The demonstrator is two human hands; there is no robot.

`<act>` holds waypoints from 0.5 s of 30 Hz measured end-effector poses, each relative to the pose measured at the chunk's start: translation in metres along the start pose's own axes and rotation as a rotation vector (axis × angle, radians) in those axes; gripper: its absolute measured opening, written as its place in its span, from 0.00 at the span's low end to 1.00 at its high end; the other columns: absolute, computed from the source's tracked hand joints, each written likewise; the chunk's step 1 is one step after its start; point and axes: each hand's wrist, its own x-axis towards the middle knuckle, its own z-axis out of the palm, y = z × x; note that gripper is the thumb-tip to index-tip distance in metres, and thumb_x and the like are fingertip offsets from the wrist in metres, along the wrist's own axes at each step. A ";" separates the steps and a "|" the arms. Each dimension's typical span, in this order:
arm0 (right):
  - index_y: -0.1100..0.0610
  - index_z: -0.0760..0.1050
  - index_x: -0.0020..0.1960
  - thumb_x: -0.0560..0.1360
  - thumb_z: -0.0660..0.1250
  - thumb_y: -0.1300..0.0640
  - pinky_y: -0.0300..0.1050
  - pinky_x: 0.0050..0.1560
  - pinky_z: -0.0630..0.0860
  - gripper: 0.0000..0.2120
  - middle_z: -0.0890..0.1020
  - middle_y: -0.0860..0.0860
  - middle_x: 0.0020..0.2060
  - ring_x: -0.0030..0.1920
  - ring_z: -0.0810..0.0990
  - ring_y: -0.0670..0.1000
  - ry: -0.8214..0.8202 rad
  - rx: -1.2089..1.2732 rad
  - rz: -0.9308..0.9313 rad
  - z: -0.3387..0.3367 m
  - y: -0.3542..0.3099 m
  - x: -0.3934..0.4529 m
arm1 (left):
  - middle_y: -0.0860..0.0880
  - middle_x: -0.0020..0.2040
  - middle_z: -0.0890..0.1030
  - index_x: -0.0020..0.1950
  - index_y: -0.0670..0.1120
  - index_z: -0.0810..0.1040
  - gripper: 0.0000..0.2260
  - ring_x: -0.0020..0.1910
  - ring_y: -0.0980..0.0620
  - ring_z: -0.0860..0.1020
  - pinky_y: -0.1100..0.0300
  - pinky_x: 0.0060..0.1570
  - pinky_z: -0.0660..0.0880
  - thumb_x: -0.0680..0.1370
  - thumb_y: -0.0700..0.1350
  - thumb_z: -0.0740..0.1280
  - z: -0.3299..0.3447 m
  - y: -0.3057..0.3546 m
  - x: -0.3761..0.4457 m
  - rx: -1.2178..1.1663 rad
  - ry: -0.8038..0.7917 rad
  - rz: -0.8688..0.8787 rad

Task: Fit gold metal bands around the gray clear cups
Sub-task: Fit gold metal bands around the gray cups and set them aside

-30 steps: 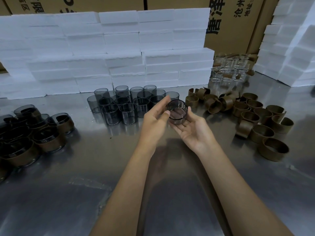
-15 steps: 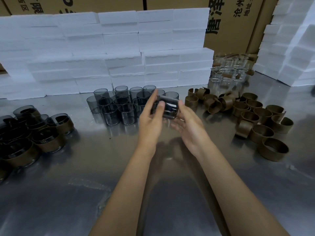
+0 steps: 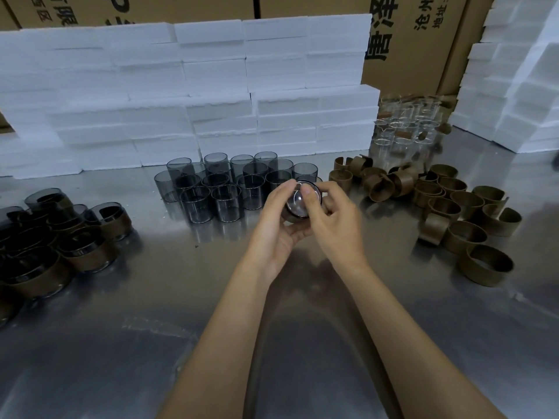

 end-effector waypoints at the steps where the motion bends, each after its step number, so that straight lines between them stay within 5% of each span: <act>1: 0.50 0.81 0.52 0.81 0.67 0.46 0.56 0.48 0.80 0.08 0.85 0.54 0.38 0.43 0.84 0.54 -0.010 0.006 0.010 0.000 0.000 0.001 | 0.43 0.53 0.81 0.66 0.43 0.76 0.16 0.51 0.46 0.82 0.56 0.42 0.81 0.82 0.50 0.66 -0.001 -0.001 0.001 0.025 0.008 0.010; 5: 0.57 0.82 0.55 0.85 0.62 0.56 0.45 0.46 0.79 0.11 0.85 0.47 0.40 0.43 0.84 0.47 -0.021 0.019 0.015 -0.001 0.003 0.003 | 0.44 0.56 0.82 0.72 0.49 0.74 0.21 0.48 0.49 0.85 0.53 0.49 0.82 0.80 0.47 0.71 -0.005 -0.003 0.004 0.073 0.057 0.015; 9: 0.59 0.81 0.54 0.85 0.59 0.60 0.45 0.42 0.75 0.12 0.79 0.49 0.29 0.32 0.77 0.48 -0.003 0.099 0.149 -0.002 0.006 0.008 | 0.44 0.56 0.83 0.72 0.50 0.75 0.20 0.48 0.43 0.82 0.57 0.41 0.80 0.80 0.47 0.71 -0.007 -0.005 0.005 0.002 0.095 0.009; 12: 0.57 0.81 0.60 0.82 0.63 0.59 0.46 0.59 0.71 0.11 0.82 0.56 0.53 0.56 0.77 0.56 0.196 -0.244 0.183 -0.024 0.023 0.021 | 0.40 0.60 0.82 0.69 0.49 0.76 0.19 0.49 0.40 0.81 0.58 0.42 0.79 0.79 0.45 0.72 -0.012 -0.008 0.006 -0.017 0.139 0.000; 15: 0.54 0.77 0.68 0.82 0.61 0.56 0.50 0.69 0.64 0.16 0.72 0.56 0.71 0.71 0.66 0.58 0.185 -0.542 0.281 -0.045 0.042 0.032 | 0.42 0.61 0.82 0.67 0.49 0.77 0.18 0.50 0.41 0.82 0.57 0.42 0.80 0.78 0.43 0.73 -0.015 -0.011 0.008 -0.038 0.141 -0.014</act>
